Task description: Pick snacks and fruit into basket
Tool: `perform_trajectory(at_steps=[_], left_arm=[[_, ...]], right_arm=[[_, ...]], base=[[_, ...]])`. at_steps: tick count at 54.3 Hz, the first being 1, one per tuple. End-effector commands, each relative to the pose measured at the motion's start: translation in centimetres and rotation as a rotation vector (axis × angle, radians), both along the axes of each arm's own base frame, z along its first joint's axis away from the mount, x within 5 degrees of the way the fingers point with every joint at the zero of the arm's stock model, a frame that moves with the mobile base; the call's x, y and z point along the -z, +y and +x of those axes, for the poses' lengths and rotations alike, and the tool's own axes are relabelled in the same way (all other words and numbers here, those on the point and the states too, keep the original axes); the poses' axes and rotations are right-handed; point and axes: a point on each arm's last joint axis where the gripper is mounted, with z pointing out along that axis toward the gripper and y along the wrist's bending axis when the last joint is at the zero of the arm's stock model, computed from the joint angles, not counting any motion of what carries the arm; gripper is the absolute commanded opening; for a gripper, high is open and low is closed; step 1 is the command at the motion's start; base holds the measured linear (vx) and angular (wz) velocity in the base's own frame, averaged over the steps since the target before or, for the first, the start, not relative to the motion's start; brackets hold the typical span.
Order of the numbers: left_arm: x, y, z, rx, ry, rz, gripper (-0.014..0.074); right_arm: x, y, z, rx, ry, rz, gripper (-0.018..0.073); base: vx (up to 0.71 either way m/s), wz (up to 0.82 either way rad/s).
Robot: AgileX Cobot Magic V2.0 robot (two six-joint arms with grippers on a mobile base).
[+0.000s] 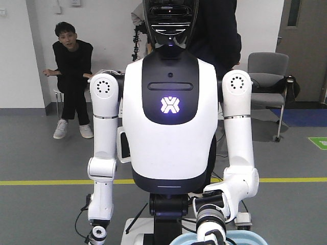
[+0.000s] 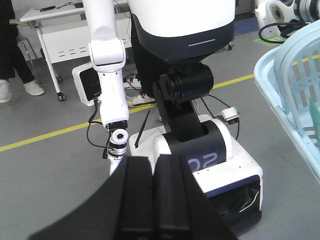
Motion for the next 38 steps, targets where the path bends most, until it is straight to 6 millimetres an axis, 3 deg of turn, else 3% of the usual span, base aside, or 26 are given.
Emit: perform_trajectory(at_steps=[1,19,38], left_arm=[[-0.6,0.1,0.0,-0.015,-0.081,-0.033,0.0000],[-0.6,0.1,0.0,-0.015,-0.081,-0.033,0.0000],[-0.6,0.1,0.0,-0.015,-0.081,-0.033,0.0000]], right_arm=[[-0.9,0.0,-0.2,-0.035,-0.134,0.059,-0.0008],[6.3,-2.6,-3.4,-0.069,-0.277,0.135,-0.0008],[9.1,-3.7,-4.6,-0.062,-0.242,0.148,-0.0008]], base=[[0.00,0.00],[0.00,0.00],[0.00,0.00]])
